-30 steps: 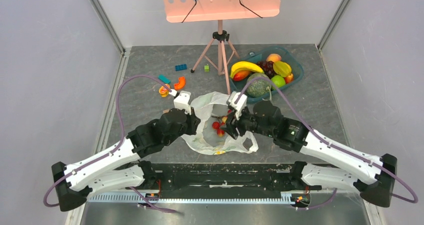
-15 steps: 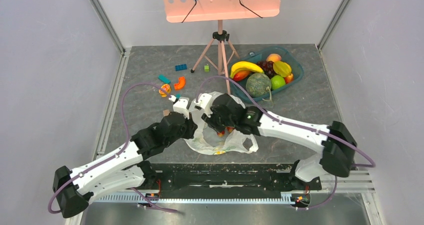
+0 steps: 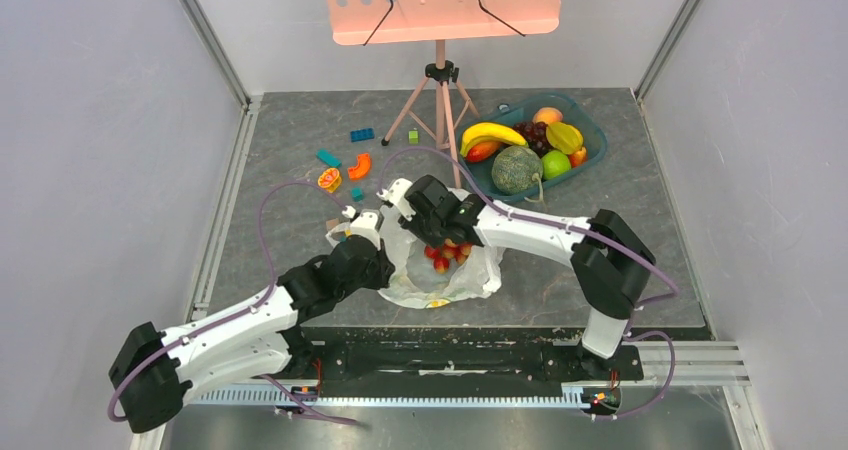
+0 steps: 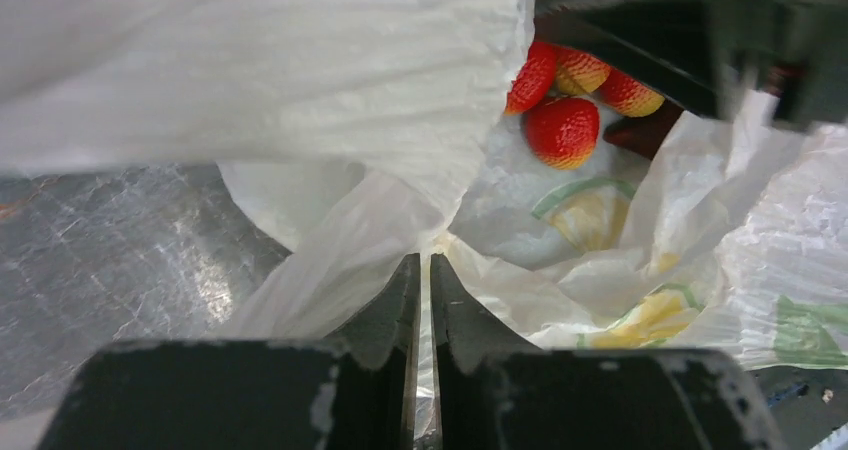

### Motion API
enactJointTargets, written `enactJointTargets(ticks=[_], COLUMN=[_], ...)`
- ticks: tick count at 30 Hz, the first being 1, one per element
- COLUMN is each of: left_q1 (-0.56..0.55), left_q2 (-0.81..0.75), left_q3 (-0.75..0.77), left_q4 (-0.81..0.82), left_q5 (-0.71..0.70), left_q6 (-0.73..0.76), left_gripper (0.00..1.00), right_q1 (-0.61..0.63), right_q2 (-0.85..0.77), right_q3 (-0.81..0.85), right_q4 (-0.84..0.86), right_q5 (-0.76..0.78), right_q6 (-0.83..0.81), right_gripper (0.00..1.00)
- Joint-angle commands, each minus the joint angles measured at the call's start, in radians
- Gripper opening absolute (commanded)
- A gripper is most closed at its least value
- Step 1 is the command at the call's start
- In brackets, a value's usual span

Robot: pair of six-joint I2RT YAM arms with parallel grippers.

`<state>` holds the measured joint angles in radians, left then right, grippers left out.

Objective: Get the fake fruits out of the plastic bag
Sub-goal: Take out the fake fruit from the plastic bag.

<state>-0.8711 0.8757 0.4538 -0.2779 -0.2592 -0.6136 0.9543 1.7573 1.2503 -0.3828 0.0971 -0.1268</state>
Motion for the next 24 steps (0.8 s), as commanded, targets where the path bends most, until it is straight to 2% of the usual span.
enactJointTargets(ticks=[1,9,15,24], left_q1=[0.000,0.003,0.008,0.018], left_q2=[0.016,0.061,0.064,0.045], left_q3=[-0.007,-0.013,-0.022,-0.025], left_q4=[0.126,0.161,0.165,0.151], left_q5=[0.037,0.055,0.055,0.053], left_q6=[0.005,0.004,0.002,0.007], left_gripper=[0.13,0.12,0.12,0.11], right_q1=[-0.039,-0.096,-0.114,-0.117], right_q2=[0.055,0.101,0.116,0.150], right_q3=[0.065,0.069,0.063,0.067], right_q4=[0.009,0.009,-0.009,-0.048], right_q5=[0.038,0.001,-0.075,-0.094], right_q6=[-0.050,-0.077,-0.105,-0.135], right_gripper=[0.28,0.28,0.35,0.43])
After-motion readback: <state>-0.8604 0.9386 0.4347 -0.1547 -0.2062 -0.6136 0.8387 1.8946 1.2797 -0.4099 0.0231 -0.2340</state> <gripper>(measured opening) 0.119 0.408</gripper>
